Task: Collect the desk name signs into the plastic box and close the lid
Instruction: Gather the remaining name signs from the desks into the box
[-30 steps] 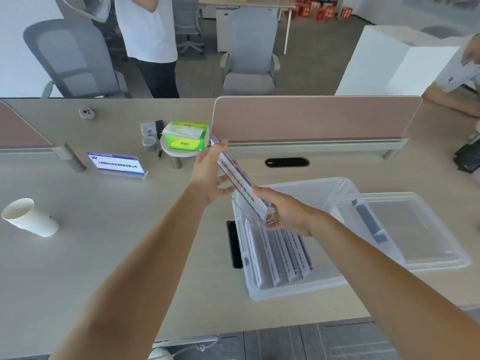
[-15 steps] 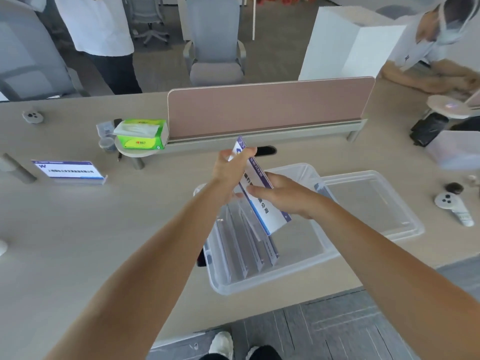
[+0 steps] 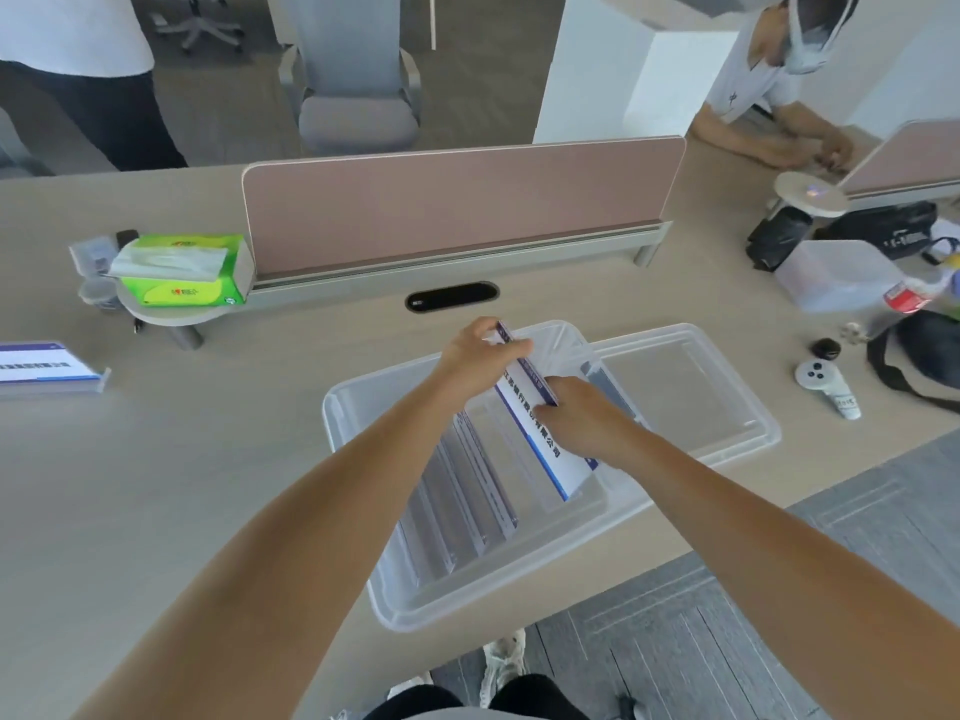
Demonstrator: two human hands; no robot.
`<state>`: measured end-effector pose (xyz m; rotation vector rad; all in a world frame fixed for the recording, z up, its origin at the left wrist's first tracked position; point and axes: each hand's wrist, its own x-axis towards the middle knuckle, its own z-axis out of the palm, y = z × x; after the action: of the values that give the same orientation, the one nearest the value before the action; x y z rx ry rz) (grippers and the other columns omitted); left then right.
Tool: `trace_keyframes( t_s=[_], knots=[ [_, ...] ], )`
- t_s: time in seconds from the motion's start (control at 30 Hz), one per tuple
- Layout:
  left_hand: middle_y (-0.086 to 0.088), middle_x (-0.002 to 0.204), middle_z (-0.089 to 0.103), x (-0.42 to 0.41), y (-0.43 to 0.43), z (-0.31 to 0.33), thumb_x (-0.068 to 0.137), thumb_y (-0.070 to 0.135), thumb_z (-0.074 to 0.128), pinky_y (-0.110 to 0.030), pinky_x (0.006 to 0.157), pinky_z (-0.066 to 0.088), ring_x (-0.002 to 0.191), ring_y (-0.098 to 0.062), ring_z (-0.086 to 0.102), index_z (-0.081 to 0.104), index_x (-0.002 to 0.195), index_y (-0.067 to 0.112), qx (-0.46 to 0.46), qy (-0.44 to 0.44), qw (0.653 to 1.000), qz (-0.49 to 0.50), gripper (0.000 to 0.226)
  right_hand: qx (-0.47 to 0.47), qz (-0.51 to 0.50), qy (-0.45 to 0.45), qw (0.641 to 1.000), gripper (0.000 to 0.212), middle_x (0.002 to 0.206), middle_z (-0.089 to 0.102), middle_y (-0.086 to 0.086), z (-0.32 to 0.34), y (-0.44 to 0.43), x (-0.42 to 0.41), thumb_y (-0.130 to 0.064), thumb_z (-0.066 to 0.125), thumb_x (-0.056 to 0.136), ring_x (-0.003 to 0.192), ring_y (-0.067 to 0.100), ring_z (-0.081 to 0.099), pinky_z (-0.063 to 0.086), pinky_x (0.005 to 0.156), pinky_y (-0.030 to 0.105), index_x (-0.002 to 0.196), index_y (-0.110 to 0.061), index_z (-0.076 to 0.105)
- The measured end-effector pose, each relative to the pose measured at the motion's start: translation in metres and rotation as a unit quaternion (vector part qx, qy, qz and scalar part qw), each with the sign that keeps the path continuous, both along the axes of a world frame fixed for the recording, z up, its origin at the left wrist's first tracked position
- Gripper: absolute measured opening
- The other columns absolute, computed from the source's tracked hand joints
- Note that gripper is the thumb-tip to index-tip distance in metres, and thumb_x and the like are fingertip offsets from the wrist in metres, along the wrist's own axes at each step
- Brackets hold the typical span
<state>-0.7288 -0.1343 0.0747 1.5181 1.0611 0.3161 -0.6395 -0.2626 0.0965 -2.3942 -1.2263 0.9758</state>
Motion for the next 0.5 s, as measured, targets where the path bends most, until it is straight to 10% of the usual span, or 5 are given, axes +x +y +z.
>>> trace_keyframes(
  t_s=[0.2, 0.37, 0.5],
  knots=[
    [-0.002, 0.097, 0.066, 0.022, 0.005, -0.035, 0.084, 0.05, 0.052, -0.026, 0.066, 0.042, 0.081, -0.02, 0.062, 0.059, 0.12, 0.027, 0.054, 0.148, 0.986, -0.06, 0.043, -0.043, 0.03, -0.005, 0.999, 0.013, 0.078, 0.054, 0.002, -0.048, 0.005, 0.024, -0.014, 0.039, 0.098, 0.061, 0.014, 0.051, 0.04, 0.05, 0.024, 0.098, -0.011, 0.052],
    [-0.019, 0.108, 0.065, 0.035, 0.022, -0.056, 0.096, 0.027, 0.04, -0.027, 0.063, 0.035, 0.081, -0.03, 0.056, 0.063, 0.093, 0.005, 0.073, 0.256, 0.958, -0.103, 0.032, -0.062, 0.041, 0.016, 0.997, 0.027, 0.071, 0.043, 0.001, -0.082, 0.006, 0.036, -0.009, 0.039, 0.095, 0.057, 0.015, 0.041, 0.027, 0.046, 0.026, 0.071, -0.018, 0.033],
    [-0.01, 0.092, 0.059, 0.04, 0.03, -0.074, 0.096, 0.03, 0.041, -0.029, 0.069, 0.038, 0.089, -0.029, 0.057, 0.058, 0.08, 0.017, 0.062, 0.285, 0.95, -0.116, 0.028, -0.063, 0.024, 0.041, 0.997, 0.01, 0.088, 0.056, 0.006, -0.105, 0.014, 0.038, -0.01, 0.04, 0.095, 0.075, 0.024, 0.058, 0.04, 0.056, 0.028, 0.098, -0.01, 0.049]
  ],
)
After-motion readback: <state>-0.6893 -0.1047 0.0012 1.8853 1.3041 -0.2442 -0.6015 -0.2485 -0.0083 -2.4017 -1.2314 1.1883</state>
